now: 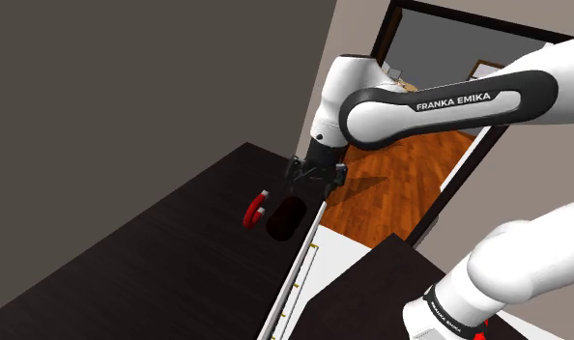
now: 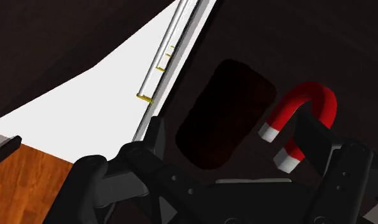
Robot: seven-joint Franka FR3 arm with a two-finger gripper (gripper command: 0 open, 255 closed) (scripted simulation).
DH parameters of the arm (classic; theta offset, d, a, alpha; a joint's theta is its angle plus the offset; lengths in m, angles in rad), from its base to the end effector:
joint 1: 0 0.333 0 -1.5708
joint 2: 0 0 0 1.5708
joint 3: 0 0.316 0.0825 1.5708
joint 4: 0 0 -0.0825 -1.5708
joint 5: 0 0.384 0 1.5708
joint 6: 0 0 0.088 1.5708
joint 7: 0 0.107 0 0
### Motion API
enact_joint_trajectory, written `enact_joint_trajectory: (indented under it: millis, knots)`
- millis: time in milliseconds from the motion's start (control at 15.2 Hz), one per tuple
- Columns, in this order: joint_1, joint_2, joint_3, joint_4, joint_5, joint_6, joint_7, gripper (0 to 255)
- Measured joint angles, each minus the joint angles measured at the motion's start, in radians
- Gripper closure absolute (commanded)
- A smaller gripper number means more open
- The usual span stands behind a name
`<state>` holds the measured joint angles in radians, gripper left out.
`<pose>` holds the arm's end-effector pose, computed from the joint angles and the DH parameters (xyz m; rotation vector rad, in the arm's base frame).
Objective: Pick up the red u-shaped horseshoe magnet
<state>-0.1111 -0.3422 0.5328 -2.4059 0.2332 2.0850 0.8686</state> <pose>0.3996 0.1965 0.4224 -2.9888 0.9099 0.0446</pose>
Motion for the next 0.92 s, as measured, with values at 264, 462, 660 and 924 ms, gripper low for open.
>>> enact_joint_trajectory:
  millis: [264, 462, 660, 924]
  knots:
    - [-0.052, 0.181, 0.092, 0.081, -0.093, 0.1, 0.245, 0]
    - [-0.072, 0.314, 0.13, 0.153, -0.196, 0.144, 0.442, 0]
    - [-0.057, 0.472, 0.129, 0.239, -0.331, 0.182, 0.649, 0]
    - [-0.009, 0.617, 0.086, 0.347, -0.448, 0.189, 0.833, 0]
